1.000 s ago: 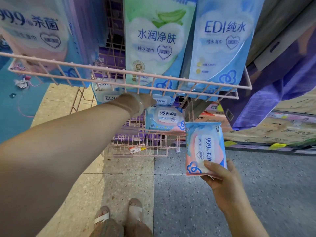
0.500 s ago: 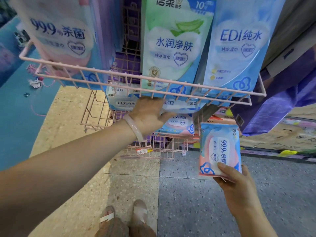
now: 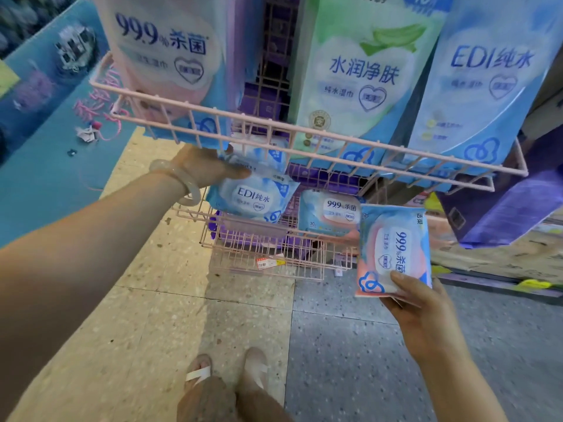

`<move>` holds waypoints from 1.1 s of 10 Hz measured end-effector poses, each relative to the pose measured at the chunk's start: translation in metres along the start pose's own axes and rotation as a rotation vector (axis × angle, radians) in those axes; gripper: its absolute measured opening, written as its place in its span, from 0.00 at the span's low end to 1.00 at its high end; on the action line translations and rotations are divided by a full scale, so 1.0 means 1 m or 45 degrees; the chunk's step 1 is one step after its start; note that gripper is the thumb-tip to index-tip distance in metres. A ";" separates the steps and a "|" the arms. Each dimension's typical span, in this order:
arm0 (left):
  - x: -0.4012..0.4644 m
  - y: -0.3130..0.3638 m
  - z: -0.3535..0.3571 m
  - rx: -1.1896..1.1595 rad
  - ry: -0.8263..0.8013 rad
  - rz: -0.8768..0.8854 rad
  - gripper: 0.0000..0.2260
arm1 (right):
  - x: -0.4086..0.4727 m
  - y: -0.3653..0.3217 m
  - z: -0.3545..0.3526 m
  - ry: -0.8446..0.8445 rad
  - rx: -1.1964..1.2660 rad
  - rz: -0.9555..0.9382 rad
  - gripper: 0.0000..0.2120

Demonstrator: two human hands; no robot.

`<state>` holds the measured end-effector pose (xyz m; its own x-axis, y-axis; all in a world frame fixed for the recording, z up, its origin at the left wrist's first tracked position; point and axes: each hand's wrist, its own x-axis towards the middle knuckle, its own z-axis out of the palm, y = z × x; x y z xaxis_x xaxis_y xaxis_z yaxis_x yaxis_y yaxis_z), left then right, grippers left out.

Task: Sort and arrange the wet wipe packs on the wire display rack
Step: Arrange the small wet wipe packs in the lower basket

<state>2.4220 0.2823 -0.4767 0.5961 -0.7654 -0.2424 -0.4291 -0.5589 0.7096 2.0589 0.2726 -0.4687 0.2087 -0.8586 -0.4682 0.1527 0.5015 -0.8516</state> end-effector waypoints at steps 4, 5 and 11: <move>-0.011 -0.009 0.008 -0.070 -0.193 -0.146 0.18 | 0.003 -0.001 0.007 -0.013 -0.049 0.010 0.31; -0.001 -0.006 0.011 0.073 -0.281 -0.286 0.23 | 0.004 -0.003 0.008 -0.023 -0.075 0.011 0.32; -0.042 0.024 0.032 0.998 0.129 0.055 0.32 | 0.037 -0.034 0.019 -0.067 -0.247 0.041 0.35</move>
<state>2.3649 0.2906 -0.4712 0.6107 -0.7800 -0.1369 -0.7839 -0.6199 0.0350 2.0795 0.2256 -0.4524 0.2616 -0.8330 -0.4875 -0.0426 0.4946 -0.8681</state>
